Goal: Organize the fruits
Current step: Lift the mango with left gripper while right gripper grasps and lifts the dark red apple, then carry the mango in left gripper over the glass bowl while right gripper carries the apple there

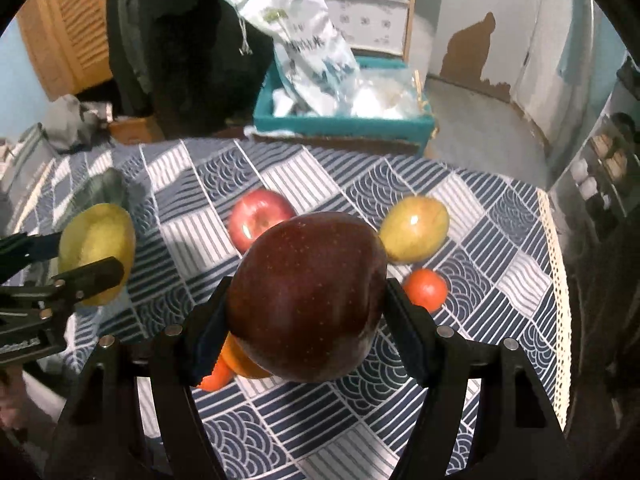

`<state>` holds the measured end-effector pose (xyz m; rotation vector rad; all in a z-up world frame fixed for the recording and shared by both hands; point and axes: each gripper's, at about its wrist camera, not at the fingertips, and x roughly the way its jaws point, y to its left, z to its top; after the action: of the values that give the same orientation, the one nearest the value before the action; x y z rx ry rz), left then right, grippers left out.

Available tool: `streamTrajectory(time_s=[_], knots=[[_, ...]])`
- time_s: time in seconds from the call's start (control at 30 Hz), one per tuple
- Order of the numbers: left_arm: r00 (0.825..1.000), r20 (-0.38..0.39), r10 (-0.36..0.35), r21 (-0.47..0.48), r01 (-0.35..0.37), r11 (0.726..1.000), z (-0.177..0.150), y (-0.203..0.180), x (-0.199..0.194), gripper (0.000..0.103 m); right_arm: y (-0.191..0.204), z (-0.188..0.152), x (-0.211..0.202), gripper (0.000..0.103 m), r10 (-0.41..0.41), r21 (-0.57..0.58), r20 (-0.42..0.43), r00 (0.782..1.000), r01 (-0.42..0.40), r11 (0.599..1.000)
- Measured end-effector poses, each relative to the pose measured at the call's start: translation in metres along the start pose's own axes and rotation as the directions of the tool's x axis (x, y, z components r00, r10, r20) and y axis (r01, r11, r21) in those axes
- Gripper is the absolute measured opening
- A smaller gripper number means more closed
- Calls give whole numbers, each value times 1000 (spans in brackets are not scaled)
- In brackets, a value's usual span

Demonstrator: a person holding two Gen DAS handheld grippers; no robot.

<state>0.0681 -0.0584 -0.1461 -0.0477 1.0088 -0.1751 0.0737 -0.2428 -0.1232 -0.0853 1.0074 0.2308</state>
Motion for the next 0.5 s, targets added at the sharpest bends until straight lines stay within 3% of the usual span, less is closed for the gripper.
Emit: streamTrajectory(time_s=[0.5], knots=[[994, 109, -20, -22, 22, 1000, 8, 14, -59, 69, 24, 21, -59, 73, 72, -44, 158, 985, -66, 997]])
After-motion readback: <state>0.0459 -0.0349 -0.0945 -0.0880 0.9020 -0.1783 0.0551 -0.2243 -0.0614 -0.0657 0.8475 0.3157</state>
